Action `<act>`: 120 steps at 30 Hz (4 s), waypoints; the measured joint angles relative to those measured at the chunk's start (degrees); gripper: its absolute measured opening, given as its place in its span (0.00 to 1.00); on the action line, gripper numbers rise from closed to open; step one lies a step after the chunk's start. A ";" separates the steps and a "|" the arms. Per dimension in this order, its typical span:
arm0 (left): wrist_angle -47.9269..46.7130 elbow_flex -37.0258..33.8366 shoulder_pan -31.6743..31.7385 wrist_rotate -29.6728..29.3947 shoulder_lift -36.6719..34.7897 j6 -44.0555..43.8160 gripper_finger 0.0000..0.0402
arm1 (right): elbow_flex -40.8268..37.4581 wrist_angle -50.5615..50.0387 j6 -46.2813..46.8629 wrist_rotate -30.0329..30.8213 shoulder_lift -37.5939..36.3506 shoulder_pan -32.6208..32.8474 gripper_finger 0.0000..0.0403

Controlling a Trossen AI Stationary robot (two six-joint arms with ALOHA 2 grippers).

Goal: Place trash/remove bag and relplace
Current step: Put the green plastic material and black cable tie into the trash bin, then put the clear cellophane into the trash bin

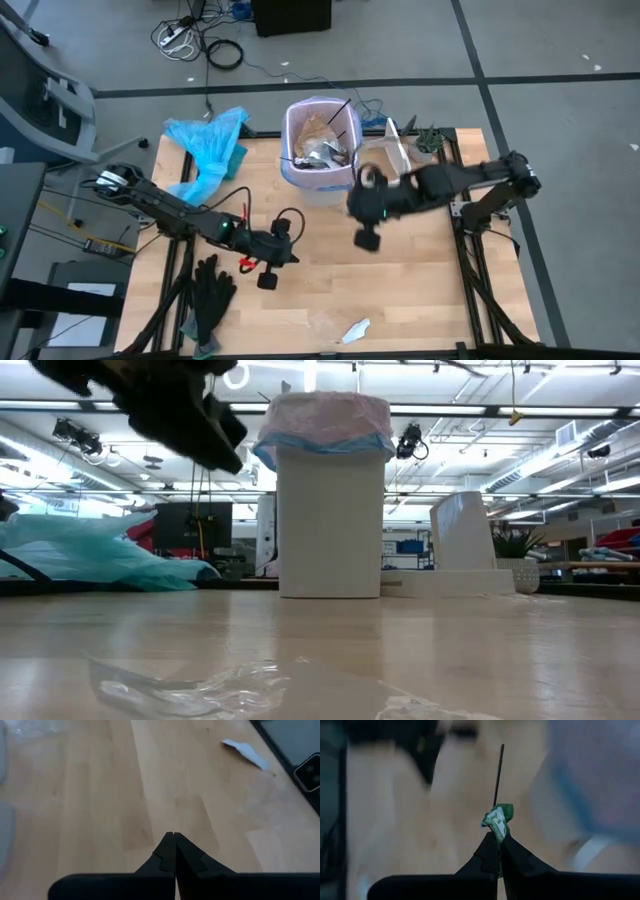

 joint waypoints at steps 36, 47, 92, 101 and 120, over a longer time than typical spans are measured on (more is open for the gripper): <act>12.34 -11.37 2.66 0.97 -8.19 -3.17 0.00 | 5.55 26.98 -8.24 -1.01 -0.35 -28.57 0.33; 15.08 -10.07 -1.77 -7.34 -8.15 -7.78 0.00 | 5.55 8.17 -8.27 -10.60 -2.47 -17.23 0.36; -13.56 31.53 -9.56 -3.04 15.46 7.46 0.47 | -26.25 6.94 64.45 12.63 -1.98 45.78 0.34; -32.67 50.19 -11.91 -0.26 31.48 15.21 0.47 | -32.56 14.86 63.45 12.53 -1.97 45.92 0.33; -31.80 55.19 -12.92 7.15 46.92 17.64 0.47 | -32.97 14.96 51.80 12.47 -1.97 46.93 0.32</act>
